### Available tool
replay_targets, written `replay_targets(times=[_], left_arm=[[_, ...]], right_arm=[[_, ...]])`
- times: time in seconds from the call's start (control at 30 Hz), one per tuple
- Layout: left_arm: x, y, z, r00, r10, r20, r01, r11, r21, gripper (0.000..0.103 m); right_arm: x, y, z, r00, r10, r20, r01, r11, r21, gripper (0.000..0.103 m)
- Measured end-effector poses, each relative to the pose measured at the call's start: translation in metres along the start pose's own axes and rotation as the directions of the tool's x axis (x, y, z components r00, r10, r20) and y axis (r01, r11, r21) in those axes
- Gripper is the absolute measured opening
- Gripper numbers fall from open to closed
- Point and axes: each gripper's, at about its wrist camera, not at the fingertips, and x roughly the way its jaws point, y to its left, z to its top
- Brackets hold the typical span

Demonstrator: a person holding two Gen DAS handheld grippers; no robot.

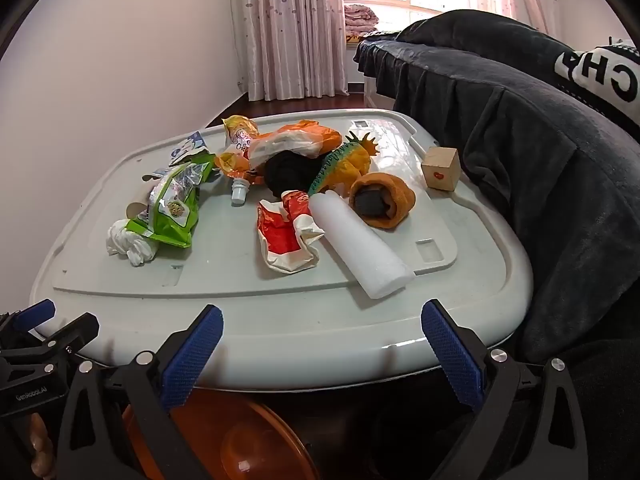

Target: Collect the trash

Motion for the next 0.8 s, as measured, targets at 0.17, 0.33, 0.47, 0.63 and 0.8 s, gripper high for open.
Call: replay_targets(times=[0.17, 0.33, 0.47, 0.63, 0.8], left_arm=[[0.003, -0.001, 0.000, 1.000, -0.010, -0.017, 0.010, 1.000, 0.003, 0.097], [-0.004, -0.006, 0.001, 1.000, -0.021, -0.001, 0.021, 0.999, 0.032, 0.097], [-0.005, -0.010, -0.002, 0.999, -0.029, 0.021, 0.027, 0.997, 0.069, 0.097], [-0.003, -0.010, -0.001, 0.999, -0.044, 0.006, 0.044, 0.997, 0.059, 0.097], [0.000, -0.004, -0.001, 0.998, -0.068, -0.012, 0.068, 0.998, 0.013, 0.097]], right_arm=[[0.000, 0.000, 0.000, 1.000, 0.000, -0.003, 0.000, 1.000, 0.001, 0.098], [0.000, 0.000, 0.000, 1.000, -0.001, -0.003, 0.001, 1.000, 0.000, 0.098], [0.001, 0.000, 0.000, 1.000, -0.002, -0.002, 0.002, 1.000, 0.000, 0.098], [0.001, 0.000, 0.000, 1.000, -0.002, -0.003, 0.002, 1.000, -0.001, 0.098], [0.002, 0.000, 0.000, 1.000, -0.002, -0.003, 0.002, 1.000, -0.001, 0.098]])
